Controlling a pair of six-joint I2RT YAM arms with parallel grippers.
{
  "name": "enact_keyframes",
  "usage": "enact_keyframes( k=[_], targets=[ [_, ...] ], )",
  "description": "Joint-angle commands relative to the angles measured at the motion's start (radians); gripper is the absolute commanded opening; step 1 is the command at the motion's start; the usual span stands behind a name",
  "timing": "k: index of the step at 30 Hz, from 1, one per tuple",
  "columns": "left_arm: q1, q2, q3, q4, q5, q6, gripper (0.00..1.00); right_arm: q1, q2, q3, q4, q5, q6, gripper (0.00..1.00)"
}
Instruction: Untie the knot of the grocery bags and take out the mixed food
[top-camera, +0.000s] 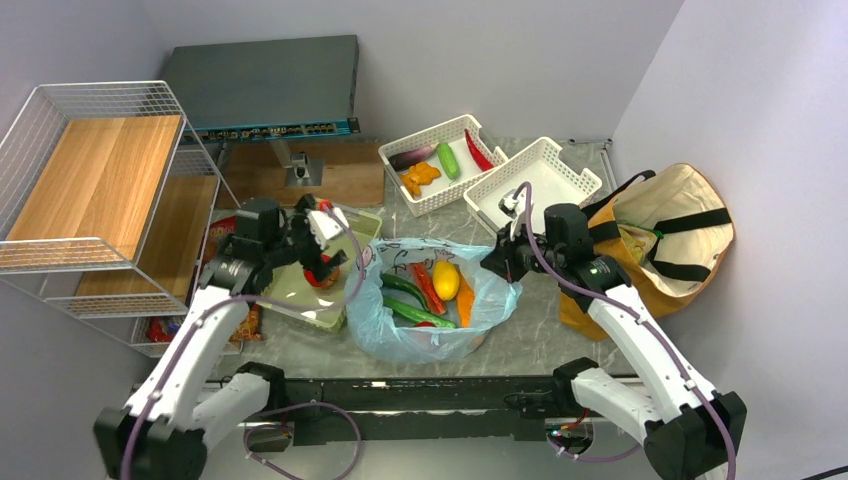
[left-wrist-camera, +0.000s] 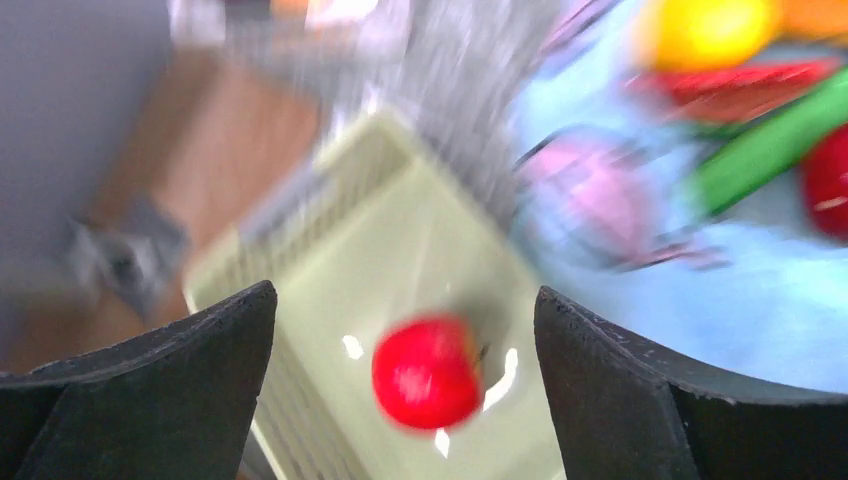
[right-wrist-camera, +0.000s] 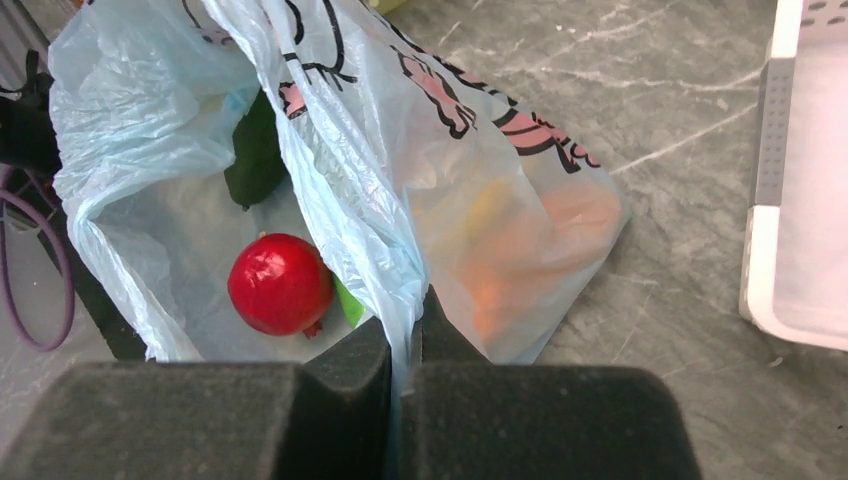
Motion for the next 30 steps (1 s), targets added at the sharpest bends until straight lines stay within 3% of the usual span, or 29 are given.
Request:
enact_keyframes(
  k=[1,3,5,8,12,16,23,26,28,30],
  targets=[
    [-0.244,-0.072,0.063,0.044,0.115,0.143,0.99,0.015,-0.001,-0.008,0.053,-0.002,-0.019,0.0],
    [-0.322,-0.037,0.077,0.043,0.087,0.146,0.99,0.018,0.009,-0.011,0.043,-0.006,-0.022,0.0],
    [-0.379,-0.004,0.105,-0.002,0.145,0.217,0.95,0.019,0.015,-0.005,0.029,-0.014,-0.03,0.0],
    [-0.525,0.045,0.088,0.065,0.119,0.309,0.77,0.024,0.016,-0.017,0.01,-0.026,-0.036,0.0],
    [-0.691,0.223,0.079,0.08,0.026,0.603,0.58,0.028,0.024,-0.04,-0.007,-0.037,-0.03,0.0],
    [-0.721,0.435,0.14,0.106,-0.044,0.724,0.46,0.028,0.027,-0.055,0.0,-0.03,-0.026,0.0],
    [-0.721,0.638,0.174,0.123,-0.17,0.843,0.49,0.027,0.029,-0.05,-0.001,-0.018,-0.036,0.0],
    [-0.722,0.679,0.189,0.103,-0.182,0.831,0.44,0.028,0.027,-0.048,-0.006,-0.017,-0.039,0.0],
    [-0.723,0.663,0.198,0.086,-0.161,0.804,0.27,0.028,0.024,-0.047,-0.01,-0.012,-0.045,0.0],
    [-0.72,0.608,0.203,0.071,-0.116,0.735,0.04,0.028,0.023,-0.045,-0.01,-0.008,-0.05,0.0]
  ],
)
